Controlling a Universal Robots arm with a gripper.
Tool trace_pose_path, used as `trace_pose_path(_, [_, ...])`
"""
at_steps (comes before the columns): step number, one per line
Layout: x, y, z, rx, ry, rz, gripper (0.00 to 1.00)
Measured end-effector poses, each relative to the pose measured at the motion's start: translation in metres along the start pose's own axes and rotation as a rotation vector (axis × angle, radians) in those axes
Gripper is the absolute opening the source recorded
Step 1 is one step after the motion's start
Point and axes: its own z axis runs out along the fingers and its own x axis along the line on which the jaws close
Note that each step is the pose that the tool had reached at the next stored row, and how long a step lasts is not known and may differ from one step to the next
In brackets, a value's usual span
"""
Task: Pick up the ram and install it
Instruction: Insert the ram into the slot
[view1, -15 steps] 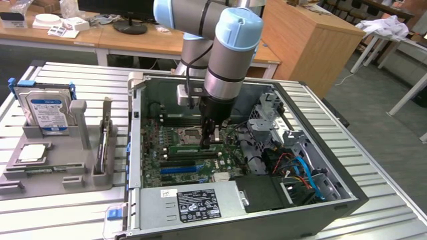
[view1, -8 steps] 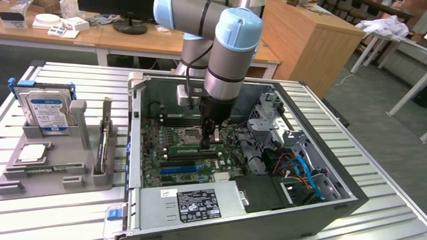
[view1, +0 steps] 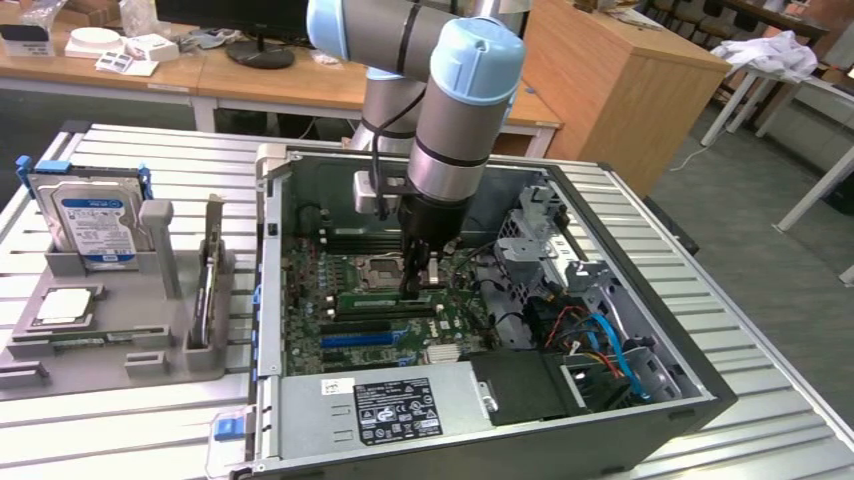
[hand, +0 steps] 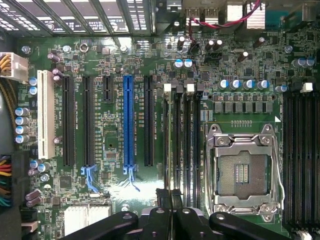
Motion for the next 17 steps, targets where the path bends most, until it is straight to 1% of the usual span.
trace_pose_path(14, [0.0000, 0.0000, 0.0015, -0.0001, 0.0003, -0.004, 0.12])
trace_pose_path(17, [-0.0001, -0.0001, 0.0025, 0.0002, -0.0006, -0.004, 0.12])
